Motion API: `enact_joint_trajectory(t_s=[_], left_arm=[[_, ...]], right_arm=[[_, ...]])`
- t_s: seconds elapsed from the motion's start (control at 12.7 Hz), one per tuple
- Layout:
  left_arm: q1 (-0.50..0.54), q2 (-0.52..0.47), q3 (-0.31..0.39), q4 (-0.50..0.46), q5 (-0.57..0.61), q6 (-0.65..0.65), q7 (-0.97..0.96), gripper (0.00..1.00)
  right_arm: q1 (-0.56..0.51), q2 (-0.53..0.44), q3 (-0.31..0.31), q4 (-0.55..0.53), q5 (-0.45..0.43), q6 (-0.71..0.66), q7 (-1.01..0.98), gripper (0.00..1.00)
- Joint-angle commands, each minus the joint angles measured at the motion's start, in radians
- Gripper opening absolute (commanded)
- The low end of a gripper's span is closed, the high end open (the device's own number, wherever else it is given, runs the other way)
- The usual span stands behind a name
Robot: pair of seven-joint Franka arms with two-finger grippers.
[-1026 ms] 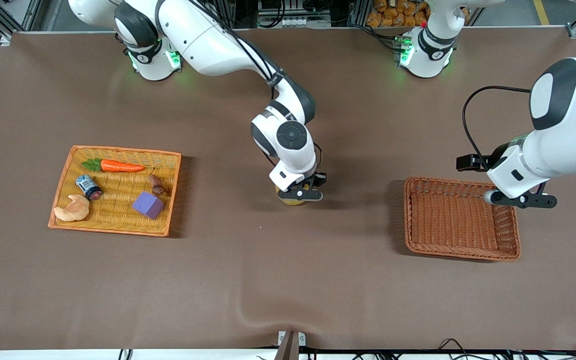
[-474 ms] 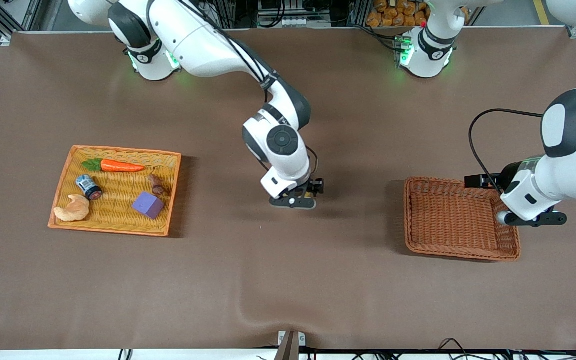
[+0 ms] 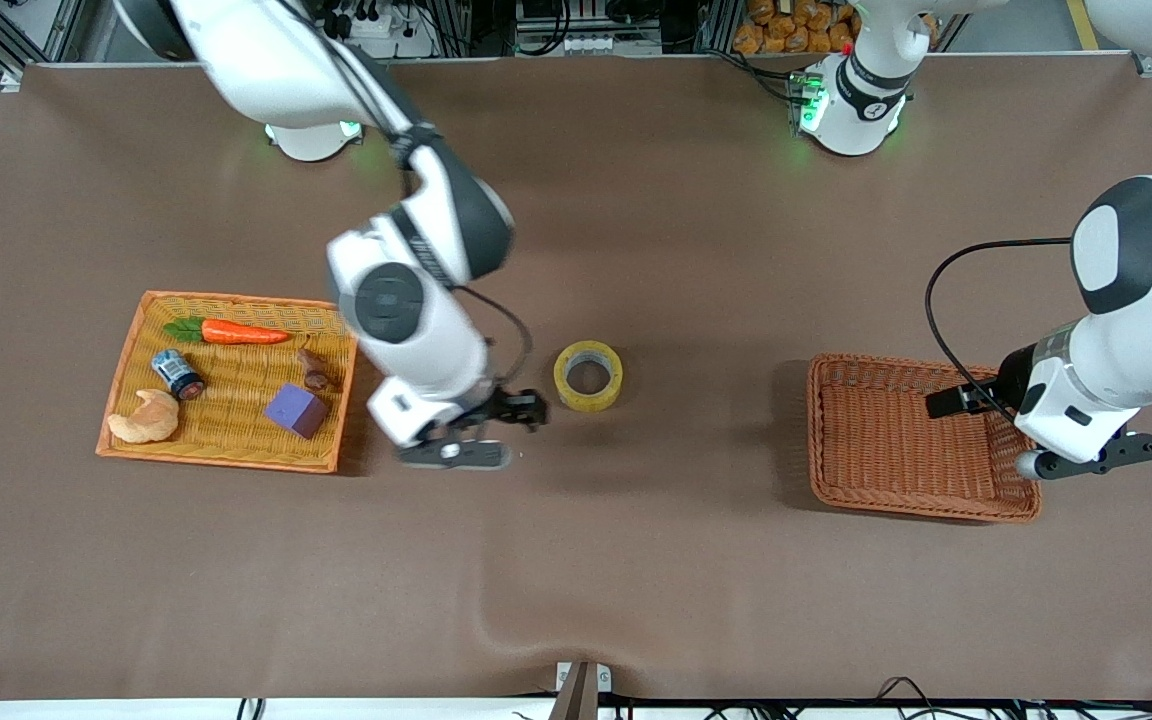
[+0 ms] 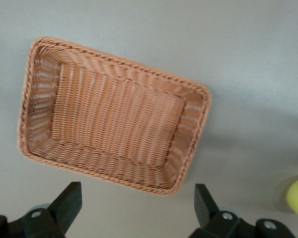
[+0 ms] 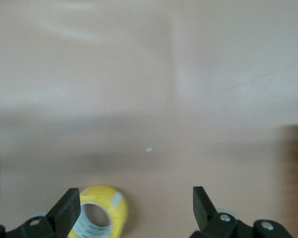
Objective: Transfer tape with both arms
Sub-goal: 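Withdraw the right gripper while the left gripper reaches over the tape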
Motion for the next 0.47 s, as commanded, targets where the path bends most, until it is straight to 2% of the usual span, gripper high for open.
enact_joint_trajectory(t_s=[0.0,0.24,0.39], left_arm=[[-0.078,0.017,-0.020,0.013,-0.047,0.007,-0.047,1.00],[-0.260,0.014,-0.021,0.013,-0.053,0.007,-0.235,1.00],[-0.374,0.018,-0.021,0.010,-0.056,0.052,-0.303,1.00]], right_arm=[[-0.069,-0.175,0.019,-0.216,0.012,0.012,-0.062,1.00],[-0.178,-0.407,0.019,-0.417,0.012,-0.039,-0.229,1.00],[-0.265,-0.493,0.017,-0.439,0.012,-0.158,-0.304,1.00]])
